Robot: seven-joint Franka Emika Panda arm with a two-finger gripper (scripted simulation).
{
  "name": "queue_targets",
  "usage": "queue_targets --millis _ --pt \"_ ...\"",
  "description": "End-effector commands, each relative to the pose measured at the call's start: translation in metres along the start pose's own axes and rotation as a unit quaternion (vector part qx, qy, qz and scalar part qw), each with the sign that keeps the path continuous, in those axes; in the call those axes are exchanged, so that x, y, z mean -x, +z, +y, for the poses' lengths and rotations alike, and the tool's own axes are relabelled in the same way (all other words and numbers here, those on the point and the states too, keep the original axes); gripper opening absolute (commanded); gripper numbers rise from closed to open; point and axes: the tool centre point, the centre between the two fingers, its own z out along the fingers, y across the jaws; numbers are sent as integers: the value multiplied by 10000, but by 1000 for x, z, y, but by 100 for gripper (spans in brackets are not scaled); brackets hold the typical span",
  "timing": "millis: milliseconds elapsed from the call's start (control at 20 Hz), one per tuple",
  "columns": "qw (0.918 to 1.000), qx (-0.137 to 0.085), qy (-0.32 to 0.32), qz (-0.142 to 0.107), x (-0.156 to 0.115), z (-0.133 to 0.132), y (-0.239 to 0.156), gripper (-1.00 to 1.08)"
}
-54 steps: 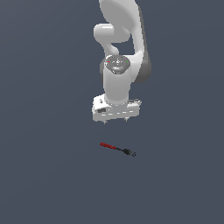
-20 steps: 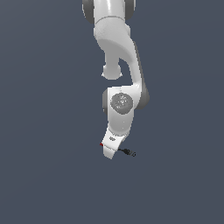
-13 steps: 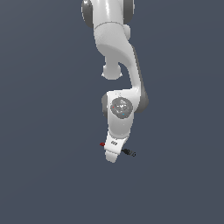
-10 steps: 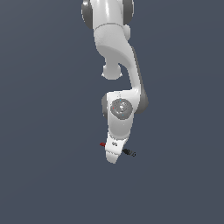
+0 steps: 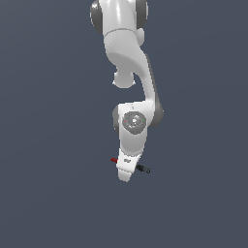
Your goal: Pick up the object and move it to a goal position.
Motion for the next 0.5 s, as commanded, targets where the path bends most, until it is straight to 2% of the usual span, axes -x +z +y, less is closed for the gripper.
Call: queue_targets --millis 0,450 --pt "10000 -6 -3 -2 0 -1 9 100" --pt "10000 -4 -23 -2 0 -1 45 100"
